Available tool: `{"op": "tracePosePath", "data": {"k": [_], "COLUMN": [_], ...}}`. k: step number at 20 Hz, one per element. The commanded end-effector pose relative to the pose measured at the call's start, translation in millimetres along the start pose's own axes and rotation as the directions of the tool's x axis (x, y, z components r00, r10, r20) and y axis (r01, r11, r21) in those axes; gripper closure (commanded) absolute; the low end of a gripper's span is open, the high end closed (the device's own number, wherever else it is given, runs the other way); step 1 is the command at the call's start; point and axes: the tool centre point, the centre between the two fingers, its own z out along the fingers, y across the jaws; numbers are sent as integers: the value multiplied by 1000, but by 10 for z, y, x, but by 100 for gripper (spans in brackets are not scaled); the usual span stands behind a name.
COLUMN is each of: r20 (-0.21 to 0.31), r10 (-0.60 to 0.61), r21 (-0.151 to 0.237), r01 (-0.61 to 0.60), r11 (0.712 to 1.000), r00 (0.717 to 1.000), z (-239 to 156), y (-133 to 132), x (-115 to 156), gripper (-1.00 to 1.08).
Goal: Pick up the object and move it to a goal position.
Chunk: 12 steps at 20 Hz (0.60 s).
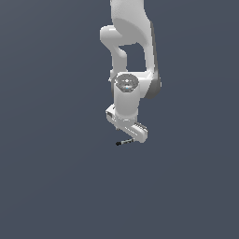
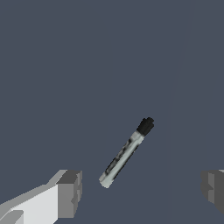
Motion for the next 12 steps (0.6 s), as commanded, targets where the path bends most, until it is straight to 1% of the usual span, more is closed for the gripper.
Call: {"op": "tracePosePath", "data": {"k": [1, 6, 9, 12], "r20": [-1, -3, -6, -10], "r10": [68, 199, 276, 351], "r21": [-2, -6, -9, -11], "r01": [-68, -199, -276, -351], "r11": [998, 980, 961, 936], "r00": [998, 980, 961, 936], "z": [58, 170, 235, 300], "y": [-2, -3, -2, 1], "x": [-15, -44, -61, -78], "gripper": [-92, -92, -92, -92]}}
